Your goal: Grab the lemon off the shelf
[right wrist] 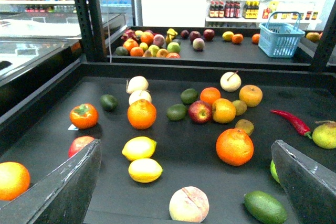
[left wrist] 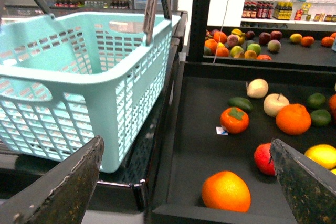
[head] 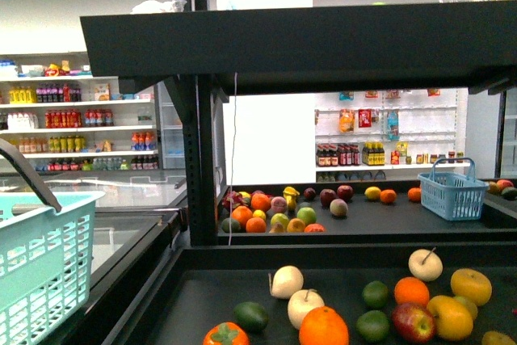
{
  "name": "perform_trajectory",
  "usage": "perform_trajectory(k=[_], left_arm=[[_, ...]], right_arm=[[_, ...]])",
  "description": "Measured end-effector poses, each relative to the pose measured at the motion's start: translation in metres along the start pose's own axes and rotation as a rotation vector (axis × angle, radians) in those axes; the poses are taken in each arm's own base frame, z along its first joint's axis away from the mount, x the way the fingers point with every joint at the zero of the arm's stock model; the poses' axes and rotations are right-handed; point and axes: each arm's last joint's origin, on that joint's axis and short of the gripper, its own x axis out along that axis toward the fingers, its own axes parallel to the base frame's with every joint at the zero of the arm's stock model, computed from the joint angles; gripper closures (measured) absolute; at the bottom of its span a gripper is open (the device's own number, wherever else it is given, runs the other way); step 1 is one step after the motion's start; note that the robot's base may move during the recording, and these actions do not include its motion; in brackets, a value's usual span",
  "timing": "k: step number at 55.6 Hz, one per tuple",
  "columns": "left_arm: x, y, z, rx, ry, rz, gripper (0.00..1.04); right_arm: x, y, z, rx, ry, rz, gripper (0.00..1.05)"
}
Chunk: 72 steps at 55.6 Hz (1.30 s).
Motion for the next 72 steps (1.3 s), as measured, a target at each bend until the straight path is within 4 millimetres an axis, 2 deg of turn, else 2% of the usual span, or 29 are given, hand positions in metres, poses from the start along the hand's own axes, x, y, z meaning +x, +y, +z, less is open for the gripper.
perform_trajectory(k=[26,31,35,40,43,49,51,62,72], left_arm=[[0.0,0.0,0.0,-0.008,0.006,-0.004,0.08],[0.004,-0.003,-0.001,-0.119,0.199,-0.035,0.08],[0.013,-0.004,0.008,-0.207,0.249,-0.072,0.08],[0.038,0.007,0.04,-0.359,0.213,-0.074,0.08],[0.062,0.025,0.066,-0.505,0.188,-0.051,0.08],[0.09,0.052,0.086,-0.716,0.182,-0.012,0.08],[0.105,0.063,0.093,-0.792,0.177,0.0,0.08],[0.156,0.091,0.106,-1.021,0.134,0.009,0.08],[0.201,0.107,0.093,-1.187,0.151,0.051,0.08]], right_arm=[[0.0,0.0,0.0,0.0,0.0,0.001,0.07],[0.0,0.0,0.0,0.0,0.0,0.0,0.07],[0.0,0.0,0.0,0.0,0.0,0.001,0.07],[0.0,0.0,0.0,0.0,0.0,0.001,0.07],[0.0,0.0,0.0,0.0,0.0,0.001,0.07],[0.0,0.0,0.0,0.0,0.0,0.001,0.07],[0.0,0.0,0.0,0.0,0.0,0.001,0.07],[0.0,0.0,0.0,0.0,0.0,0.001,0.07],[0.0,0.0,0.0,0.0,0.0,0.001,0.07]])
